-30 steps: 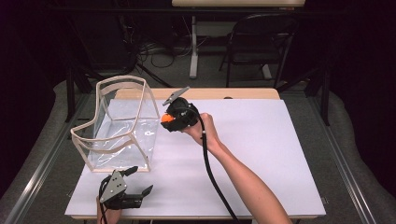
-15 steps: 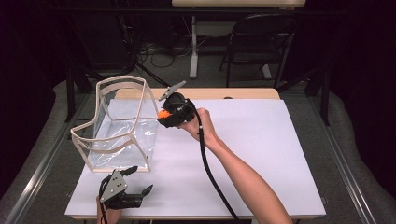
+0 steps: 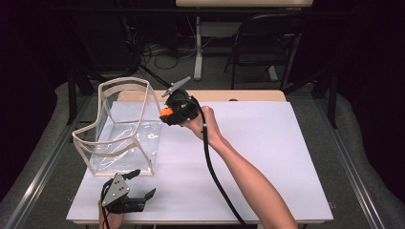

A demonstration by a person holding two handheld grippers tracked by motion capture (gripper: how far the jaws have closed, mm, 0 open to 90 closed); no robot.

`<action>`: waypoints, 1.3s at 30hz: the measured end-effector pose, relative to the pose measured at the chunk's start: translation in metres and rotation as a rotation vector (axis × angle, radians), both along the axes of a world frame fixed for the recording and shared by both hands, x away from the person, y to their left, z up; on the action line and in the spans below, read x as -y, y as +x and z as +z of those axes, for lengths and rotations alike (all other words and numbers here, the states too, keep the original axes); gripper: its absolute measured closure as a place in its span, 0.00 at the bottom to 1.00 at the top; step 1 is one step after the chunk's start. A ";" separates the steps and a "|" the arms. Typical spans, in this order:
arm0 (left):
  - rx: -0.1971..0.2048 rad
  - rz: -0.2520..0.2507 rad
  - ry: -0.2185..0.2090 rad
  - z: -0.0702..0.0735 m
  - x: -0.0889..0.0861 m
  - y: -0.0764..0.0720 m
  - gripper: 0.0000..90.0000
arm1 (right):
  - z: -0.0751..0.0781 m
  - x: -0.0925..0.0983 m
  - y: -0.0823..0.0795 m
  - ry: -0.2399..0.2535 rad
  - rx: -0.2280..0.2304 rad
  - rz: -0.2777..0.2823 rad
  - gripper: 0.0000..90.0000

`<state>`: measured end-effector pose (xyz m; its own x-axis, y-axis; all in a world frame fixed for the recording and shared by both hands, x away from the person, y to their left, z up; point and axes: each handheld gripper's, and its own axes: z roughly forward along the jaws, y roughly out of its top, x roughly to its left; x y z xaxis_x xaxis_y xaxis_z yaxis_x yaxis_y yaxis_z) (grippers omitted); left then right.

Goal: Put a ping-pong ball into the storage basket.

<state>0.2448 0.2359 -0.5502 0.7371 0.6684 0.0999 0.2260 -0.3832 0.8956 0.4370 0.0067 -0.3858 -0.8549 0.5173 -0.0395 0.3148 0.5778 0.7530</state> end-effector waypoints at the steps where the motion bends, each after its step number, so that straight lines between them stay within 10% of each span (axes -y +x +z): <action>1: -0.003 0.004 -0.002 0.000 0.000 0.000 0.18 | 0.002 0.000 0.000 0.001 0.000 0.001 0.56; 39: -0.005 0.004 -0.002 0.001 -0.001 0.001 0.18 | 0.054 -0.041 0.004 0.004 0.055 0.047 0.56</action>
<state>0.2456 0.2373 -0.5494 0.7347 0.6718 0.0945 0.2324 -0.3801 0.8953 0.4406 0.0475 -0.3322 -0.8746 0.4772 -0.0855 0.2455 0.5881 0.7706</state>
